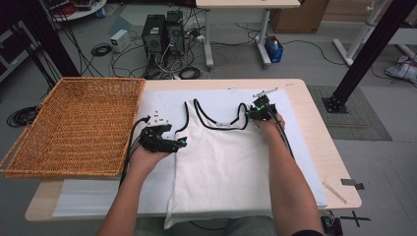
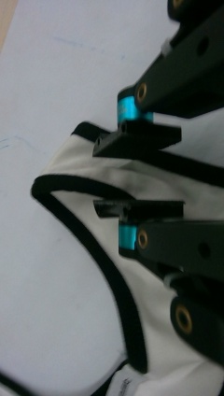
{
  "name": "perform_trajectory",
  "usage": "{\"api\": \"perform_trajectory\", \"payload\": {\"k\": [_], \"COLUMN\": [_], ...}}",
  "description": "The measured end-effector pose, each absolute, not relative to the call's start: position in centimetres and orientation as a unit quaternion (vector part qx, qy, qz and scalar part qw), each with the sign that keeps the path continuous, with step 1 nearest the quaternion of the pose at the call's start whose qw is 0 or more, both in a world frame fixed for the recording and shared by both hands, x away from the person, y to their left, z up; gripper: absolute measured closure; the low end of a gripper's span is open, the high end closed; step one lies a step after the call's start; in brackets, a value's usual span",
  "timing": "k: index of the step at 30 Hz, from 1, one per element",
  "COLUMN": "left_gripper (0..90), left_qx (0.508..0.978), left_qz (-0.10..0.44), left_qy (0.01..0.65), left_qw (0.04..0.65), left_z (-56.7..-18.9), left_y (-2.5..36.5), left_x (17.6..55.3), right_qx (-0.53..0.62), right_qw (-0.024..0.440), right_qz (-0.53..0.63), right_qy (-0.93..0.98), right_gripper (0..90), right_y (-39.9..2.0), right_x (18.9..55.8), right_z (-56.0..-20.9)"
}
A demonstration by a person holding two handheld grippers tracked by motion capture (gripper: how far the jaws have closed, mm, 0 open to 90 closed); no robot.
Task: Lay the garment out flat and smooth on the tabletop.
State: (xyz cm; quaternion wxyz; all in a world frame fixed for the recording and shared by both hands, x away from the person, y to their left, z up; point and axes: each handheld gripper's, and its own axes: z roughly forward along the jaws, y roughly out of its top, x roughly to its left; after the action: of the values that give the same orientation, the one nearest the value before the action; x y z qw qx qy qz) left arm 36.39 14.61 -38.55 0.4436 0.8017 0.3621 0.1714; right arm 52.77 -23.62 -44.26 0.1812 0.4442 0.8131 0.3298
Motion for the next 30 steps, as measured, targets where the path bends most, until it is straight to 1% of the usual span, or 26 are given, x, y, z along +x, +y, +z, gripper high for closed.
{"api": "perform_trajectory", "payload": {"k": [1, 2, 3, 4, 7, 10, 13, 14, 17, 18, 19, 21, 23, 26, 30], "left_gripper": [22.9, 22.9, 22.9, 22.8, 22.8, 22.8, 22.8, 22.8, 22.8, 22.8, 22.4, 19.8, 19.5, 19.1, 19.1], "left_qx": [0.803, 0.805, 0.805, 0.805, 0.802, 0.800, 0.795, 0.790, 0.784, 0.784, 0.780, 0.777, 0.774, 0.769, 0.770], "left_qz": [0.172, 0.172, 0.172, 0.173, 0.177, 0.180, 0.179, 0.177, 0.177, 0.177, 0.181, 0.184, 0.182, 0.182, 0.185], "left_qy": [0.359, 0.354, 0.354, 0.350, 0.347, 0.351, 0.359, 0.361, 0.359, 0.359, 0.355, 0.357, 0.361, 0.368, 0.362], "left_qw": [0.444, 0.444, 0.444, 0.447, 0.453, 0.453, 0.455, 0.462, 0.475, 0.475, 0.482, 0.484, 0.487, 0.489, 0.492], "left_z": [-38.5, -38.4, -38.4, -38.1, -37.8, -37.8, -37.9, -37.9, -38.0, -38.0, -38.2, -38.4, -38.6, -38.8, -38.7], "left_y": [14.5, 14.4, 14.4, 14.4, 14.7, 15.3, 15.6, 15.8, 15.9, 15.9, 16.2, 16.5, 16.8, 17.0, 17.1], "left_x": [36.3, 36.2, 36.2, 36.1, 35.9, 36.0, 36.1, 36.3, 36.6, 36.6, 37.0, 37.4, 37.8, 38.1, 38.1], "right_qx": [0.450, 0.454, 0.456, 0.459, 0.475, 0.474, 0.477, 0.475, 0.473, 0.473, 0.469, 0.466, 0.456, 0.455, 0.470], "right_qw": [0.177, 0.185, 0.191, 0.208, 0.227, 0.228, 0.220, 0.207, 0.196, 0.196, 0.187, 0.181, 0.178, 0.171, 0.165], "right_qz": [0.342, 0.334, 0.331, 0.324, 0.337, 0.340, 0.340, 0.332, 0.345, 0.345, 0.359, 0.359, 0.358, 0.355, 0.353], "right_qy": [0.805, 0.805, 0.804, 0.800, 0.780, 0.779, 0.780, 0.788, 0.787, 0.787, 0.785, 0.788, 0.795, 0.798, 0.792], "right_gripper": [81.6, 89.1, 90.0, 90.0, 90.0, 90.0, 89.7, 79.7, 71.1, 71.1, 64.1, 60.1, 53.8, 50.3, 50.5], "right_y": [-23.6, -23.3, -23.1, -23.1, -23.5, -23.5, -23.3, -23.1, -23.2, -23.2, -23.8, -24.3, -25.1, -26.5, -28.7], "right_x": [52.9, 53.4, 53.6, 53.9, 54.8, 55.2, 55.0, 54.7, 54.1, 54.1, 53.0, 52.1, 50.7, 48.9, 46.4], "right_z": [-44.4, -44.2, -44.0, -43.5, -41.6, -40.6, -40.7, -40.8, -40.7, -40.7, -40.3, -40.1, -40.1, -40.3, -41.0]}}
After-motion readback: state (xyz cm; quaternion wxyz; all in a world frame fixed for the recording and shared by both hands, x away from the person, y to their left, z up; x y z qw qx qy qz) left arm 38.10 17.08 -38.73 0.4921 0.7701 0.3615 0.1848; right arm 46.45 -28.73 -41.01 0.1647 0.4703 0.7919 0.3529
